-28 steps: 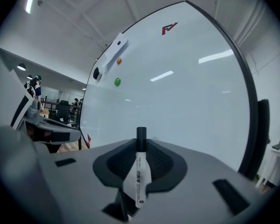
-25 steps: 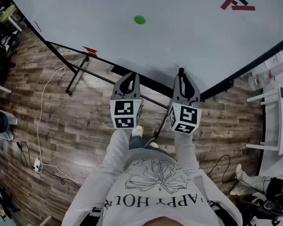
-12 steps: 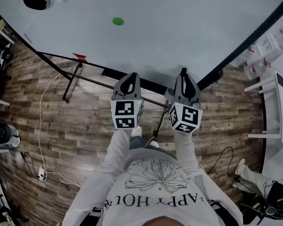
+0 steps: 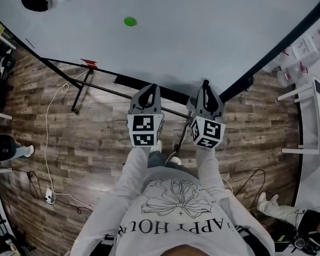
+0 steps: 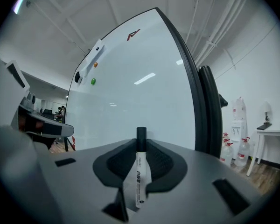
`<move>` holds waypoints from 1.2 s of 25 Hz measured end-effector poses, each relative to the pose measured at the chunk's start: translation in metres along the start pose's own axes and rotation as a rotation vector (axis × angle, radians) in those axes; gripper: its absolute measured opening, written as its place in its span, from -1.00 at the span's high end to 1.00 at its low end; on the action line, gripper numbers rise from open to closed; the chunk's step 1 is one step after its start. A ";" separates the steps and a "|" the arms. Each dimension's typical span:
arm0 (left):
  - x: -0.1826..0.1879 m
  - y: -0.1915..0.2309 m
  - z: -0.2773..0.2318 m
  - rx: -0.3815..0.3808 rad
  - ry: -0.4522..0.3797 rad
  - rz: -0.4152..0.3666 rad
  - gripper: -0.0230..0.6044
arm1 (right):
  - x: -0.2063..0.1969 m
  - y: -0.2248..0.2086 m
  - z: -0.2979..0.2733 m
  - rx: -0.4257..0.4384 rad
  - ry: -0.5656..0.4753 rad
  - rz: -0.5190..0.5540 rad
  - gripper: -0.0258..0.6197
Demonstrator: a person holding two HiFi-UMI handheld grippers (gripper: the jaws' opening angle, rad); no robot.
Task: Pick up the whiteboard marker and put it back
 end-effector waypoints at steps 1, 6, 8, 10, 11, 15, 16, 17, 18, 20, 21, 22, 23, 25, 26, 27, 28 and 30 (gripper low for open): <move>-0.001 0.000 0.000 -0.001 0.003 0.000 0.89 | -0.006 -0.001 -0.001 0.001 0.005 -0.015 0.73; -0.008 -0.003 0.001 -0.010 0.017 0.002 0.89 | -0.029 -0.004 -0.001 -0.016 0.069 -0.058 0.73; -0.009 -0.003 0.001 -0.011 0.022 0.003 0.89 | -0.035 -0.004 -0.001 -0.025 0.094 -0.071 0.72; -0.010 -0.003 0.002 -0.011 0.025 0.005 0.89 | -0.039 -0.004 0.000 -0.030 0.107 -0.072 0.72; -0.010 -0.003 0.003 -0.010 0.025 0.007 0.89 | -0.040 -0.004 0.001 -0.032 0.108 -0.072 0.73; -0.010 -0.002 0.005 -0.008 0.023 0.014 0.89 | -0.039 -0.005 0.002 -0.036 0.102 -0.072 0.73; -0.010 -0.002 0.005 -0.007 0.023 0.016 0.89 | -0.040 -0.005 0.002 -0.035 0.109 -0.070 0.73; -0.010 -0.001 0.006 -0.006 0.024 0.017 0.89 | -0.041 -0.005 0.001 -0.035 0.118 -0.071 0.72; -0.011 -0.002 0.006 -0.005 0.025 0.017 0.89 | -0.043 -0.006 0.001 -0.038 0.129 -0.074 0.73; -0.012 -0.002 0.006 -0.004 0.025 0.018 0.89 | -0.048 -0.006 0.002 -0.043 0.149 -0.079 0.72; -0.012 -0.001 0.007 -0.003 0.025 0.018 0.89 | -0.049 -0.005 0.002 -0.044 0.156 -0.078 0.72; -0.012 -0.001 0.007 -0.001 0.025 0.018 0.89 | -0.049 -0.004 0.002 -0.040 0.159 -0.075 0.71; -0.011 -0.001 0.008 0.001 0.024 0.019 0.89 | -0.049 -0.003 0.003 -0.033 0.159 -0.071 0.65; -0.010 -0.001 0.009 0.003 0.020 0.022 0.89 | -0.044 -0.001 0.003 -0.017 0.150 -0.059 0.53; -0.010 -0.001 0.009 0.003 0.018 0.023 0.89 | -0.041 0.000 0.003 -0.014 0.144 -0.050 0.52; -0.009 -0.002 0.010 0.002 0.015 0.024 0.89 | -0.038 0.001 0.004 -0.012 0.135 -0.040 0.52; -0.008 -0.002 0.011 0.003 0.012 0.024 0.89 | -0.034 0.002 0.005 -0.010 0.126 -0.031 0.52; -0.005 -0.003 0.012 0.004 0.004 0.023 0.89 | -0.024 0.003 0.007 -0.004 0.102 -0.016 0.53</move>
Point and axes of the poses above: the fingertips, and each gripper's own axes: z backward along the fingers, y to its left, x out of its top, the point moved 6 cm from there along z, backward along the fingers, and after that the axes turned 11 degrees about x, right-handed, at the moved point
